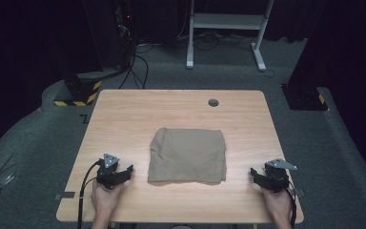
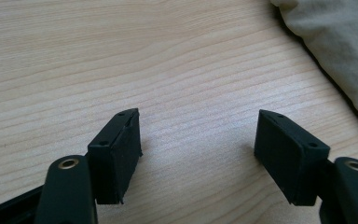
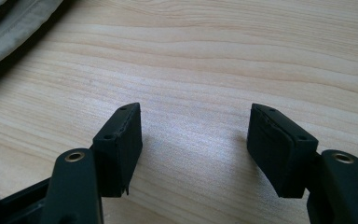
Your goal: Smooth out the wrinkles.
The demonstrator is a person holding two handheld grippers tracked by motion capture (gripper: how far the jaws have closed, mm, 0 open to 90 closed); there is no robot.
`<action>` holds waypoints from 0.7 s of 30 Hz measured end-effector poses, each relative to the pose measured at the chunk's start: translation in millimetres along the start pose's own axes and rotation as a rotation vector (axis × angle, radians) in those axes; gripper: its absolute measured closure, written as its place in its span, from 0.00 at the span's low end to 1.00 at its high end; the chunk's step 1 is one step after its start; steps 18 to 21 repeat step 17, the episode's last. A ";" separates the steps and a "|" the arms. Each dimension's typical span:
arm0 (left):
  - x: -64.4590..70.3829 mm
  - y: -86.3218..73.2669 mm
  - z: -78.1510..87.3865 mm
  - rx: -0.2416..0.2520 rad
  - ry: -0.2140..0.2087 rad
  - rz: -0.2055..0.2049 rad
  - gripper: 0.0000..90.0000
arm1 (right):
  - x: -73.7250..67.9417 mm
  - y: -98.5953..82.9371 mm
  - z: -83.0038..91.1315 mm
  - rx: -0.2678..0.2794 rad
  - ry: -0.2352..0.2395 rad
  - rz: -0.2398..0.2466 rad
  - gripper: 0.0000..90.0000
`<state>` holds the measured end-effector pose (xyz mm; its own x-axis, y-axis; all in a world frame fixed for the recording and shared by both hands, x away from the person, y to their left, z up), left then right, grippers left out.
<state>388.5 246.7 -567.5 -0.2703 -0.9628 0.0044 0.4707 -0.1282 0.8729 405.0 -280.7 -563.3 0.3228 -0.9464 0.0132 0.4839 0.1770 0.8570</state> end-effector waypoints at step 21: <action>0.0 0.0 0.1 0.001 -0.002 0.005 0.35 | -0.2 0.0 -0.1 -0.001 0.002 0.001 0.39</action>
Point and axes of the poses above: each handheld gripper's, and its own axes: z roughly backward along the jaws, y roughly out of its top, x roughly to its right, the point moved 6 cm from there along -z, roughly forward along the jaws, and after that the axes turned 12 degrees about x, right-handed, at the moved point
